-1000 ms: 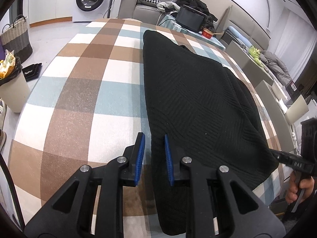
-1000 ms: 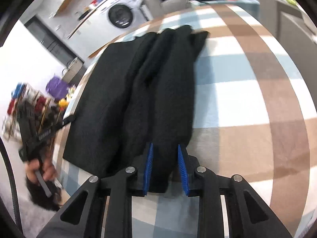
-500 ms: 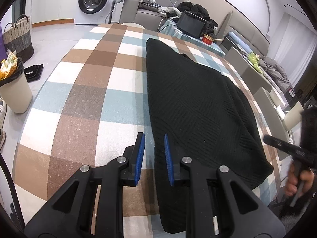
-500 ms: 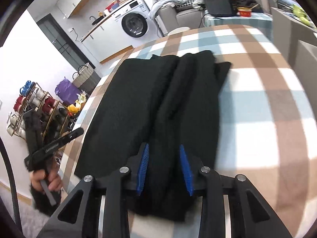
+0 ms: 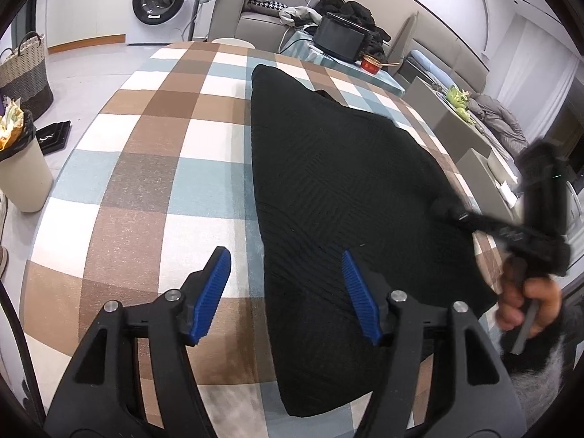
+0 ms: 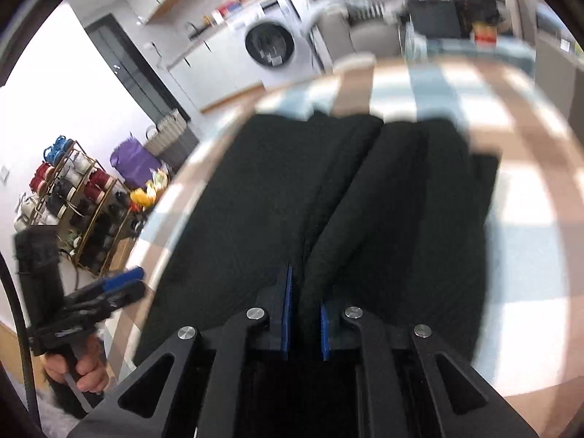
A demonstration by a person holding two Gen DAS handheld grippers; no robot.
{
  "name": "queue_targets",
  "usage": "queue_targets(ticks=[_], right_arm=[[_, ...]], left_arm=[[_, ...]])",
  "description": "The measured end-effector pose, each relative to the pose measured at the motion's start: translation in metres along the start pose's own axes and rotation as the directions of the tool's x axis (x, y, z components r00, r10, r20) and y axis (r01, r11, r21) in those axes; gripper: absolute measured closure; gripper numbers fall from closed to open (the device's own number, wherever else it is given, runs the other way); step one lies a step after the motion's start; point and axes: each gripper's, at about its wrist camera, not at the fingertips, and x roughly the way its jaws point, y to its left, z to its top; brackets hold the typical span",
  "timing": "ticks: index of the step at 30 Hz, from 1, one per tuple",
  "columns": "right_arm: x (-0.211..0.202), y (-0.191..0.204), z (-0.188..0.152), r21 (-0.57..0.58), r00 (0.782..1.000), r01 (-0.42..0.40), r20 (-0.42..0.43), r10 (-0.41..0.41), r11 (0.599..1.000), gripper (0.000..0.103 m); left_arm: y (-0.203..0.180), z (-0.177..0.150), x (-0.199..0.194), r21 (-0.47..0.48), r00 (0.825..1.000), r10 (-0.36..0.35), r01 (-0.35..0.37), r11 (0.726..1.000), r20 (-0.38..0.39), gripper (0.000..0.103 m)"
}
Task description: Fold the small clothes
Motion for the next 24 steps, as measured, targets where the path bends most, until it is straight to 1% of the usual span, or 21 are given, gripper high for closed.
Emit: queue_targets(ticks=[2, 4, 5, 6, 7, 8, 9, 10, 11, 13, 16, 19, 21, 22, 24], right_arm=[[-0.018, 0.002, 0.004, -0.020, 0.998, 0.048, 0.035, -0.048, 0.999, 0.092], [-0.027, -0.006, 0.001, -0.019, 0.991, 0.133, 0.034, -0.132, 0.991, 0.091], [-0.024, -0.013, -0.002, -0.012, 0.986, 0.167, 0.021, -0.167, 0.986, 0.090], [-0.015, -0.024, -0.007, 0.008, 0.982, 0.186, -0.019, -0.186, 0.982, 0.089], [-0.009, -0.032, -0.011, 0.027, 0.981, 0.187, -0.052, -0.185, 0.982, 0.088], [-0.003, -0.041, -0.014, 0.059, 0.983, 0.175, -0.074, -0.170, 0.983, 0.086], [-0.005, -0.047, -0.017, 0.088, 0.987, 0.153, -0.071, -0.147, 0.984, 0.085], [-0.009, -0.049, -0.017, 0.112, 0.991, 0.130, -0.057, -0.125, 0.985, 0.081], [-0.015, -0.049, -0.019, 0.121, 0.993, 0.113, -0.045, -0.108, 0.986, 0.076], [-0.024, -0.051, -0.026, 0.128, 0.997, 0.078, -0.039, -0.073, 0.989, 0.073], [-0.034, -0.057, -0.044, 0.167, 0.998, 0.013, -0.055, -0.004, 0.986, 0.073], [-0.043, -0.064, -0.063, 0.246, 0.996, -0.042, -0.063, 0.059, 0.968, 0.071], [-0.050, -0.065, -0.072, 0.267, 0.996, -0.057, -0.057, 0.075, 0.962, 0.063], [-0.053, -0.063, -0.076, 0.267, 0.996, -0.050, -0.060, 0.069, 0.962, 0.060], [-0.054, -0.056, -0.079, 0.243, 0.996, -0.029, -0.079, 0.050, 0.969, 0.061]], left_arm=[[0.000, 0.000, 0.001, 0.004, 1.000, 0.004, -0.004, 1.000, -0.004, 0.043], [0.001, 0.000, 0.003, 0.003, 1.000, 0.000, 0.000, 1.000, -0.008, 0.043], [0.000, -0.001, 0.005, 0.002, 1.000, -0.001, 0.001, 1.000, -0.015, 0.043], [0.000, -0.001, 0.007, 0.002, 1.000, -0.002, 0.002, 1.000, -0.020, 0.043], [0.000, -0.002, 0.009, 0.001, 1.000, -0.005, 0.005, 1.000, -0.025, 0.043], [0.000, -0.003, 0.011, 0.001, 0.999, -0.005, 0.005, 1.000, -0.034, 0.043], [-0.001, -0.003, 0.012, 0.003, 0.999, -0.002, 0.002, 1.000, -0.040, 0.043], [-0.003, -0.005, 0.012, 0.009, 0.999, 0.002, -0.002, 1.000, -0.044, 0.043], [-0.003, -0.005, 0.013, 0.013, 0.999, 0.005, -0.005, 1.000, -0.043, 0.043], [-0.004, -0.006, 0.013, 0.018, 0.999, 0.009, -0.009, 1.000, -0.043, 0.043], [-0.003, -0.007, 0.015, 0.012, 0.999, 0.008, -0.007, 1.000, -0.050, 0.043], [-0.005, -0.008, 0.017, 0.015, 0.998, 0.005, -0.004, 1.000, -0.059, 0.043], [-0.009, -0.008, 0.018, 0.028, 0.998, 0.000, 0.002, 1.000, -0.063, 0.043], [-0.010, -0.007, 0.019, 0.034, 0.998, -0.001, 0.003, 0.999, -0.064, 0.043], [-0.014, -0.007, 0.019, 0.046, 0.998, -0.010, 0.013, 0.999, -0.066, 0.043]])
